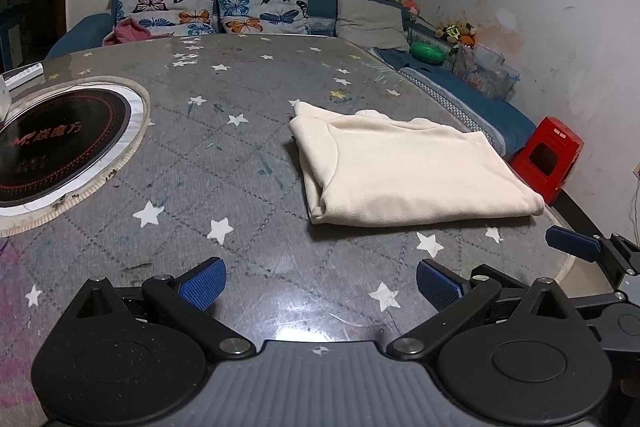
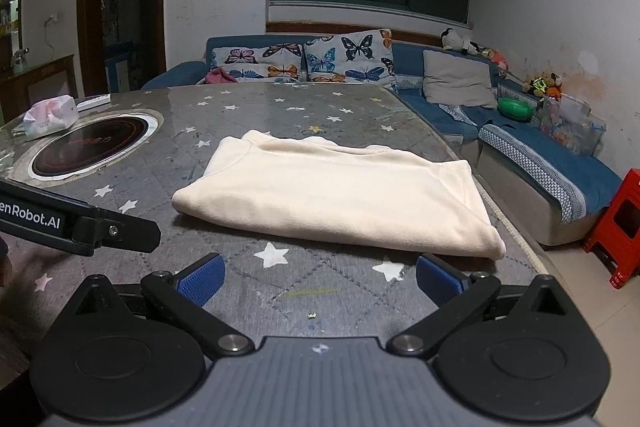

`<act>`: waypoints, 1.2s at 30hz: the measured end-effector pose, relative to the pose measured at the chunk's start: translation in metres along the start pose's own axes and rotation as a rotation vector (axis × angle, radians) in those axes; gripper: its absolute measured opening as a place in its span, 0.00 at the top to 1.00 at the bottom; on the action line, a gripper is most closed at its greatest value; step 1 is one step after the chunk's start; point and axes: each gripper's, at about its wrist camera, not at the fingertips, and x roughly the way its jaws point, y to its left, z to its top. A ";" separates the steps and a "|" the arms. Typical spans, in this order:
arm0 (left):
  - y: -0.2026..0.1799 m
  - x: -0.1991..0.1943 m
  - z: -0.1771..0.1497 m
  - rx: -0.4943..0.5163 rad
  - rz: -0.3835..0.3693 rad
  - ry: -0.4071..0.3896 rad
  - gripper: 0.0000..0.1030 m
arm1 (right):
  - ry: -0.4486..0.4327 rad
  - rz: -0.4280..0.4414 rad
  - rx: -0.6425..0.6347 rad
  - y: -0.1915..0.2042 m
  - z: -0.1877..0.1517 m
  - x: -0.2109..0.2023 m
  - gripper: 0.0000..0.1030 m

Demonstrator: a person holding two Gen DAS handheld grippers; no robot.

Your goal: Fold clothes

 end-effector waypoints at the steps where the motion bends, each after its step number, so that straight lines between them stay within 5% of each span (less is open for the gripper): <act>1: 0.000 0.001 0.001 0.000 0.001 0.003 0.00 | 0.000 0.002 0.001 0.000 0.000 0.001 0.00; 36: 0.000 0.032 0.033 0.008 0.026 0.066 0.00 | 0.033 0.036 -0.013 -0.005 0.020 0.034 0.00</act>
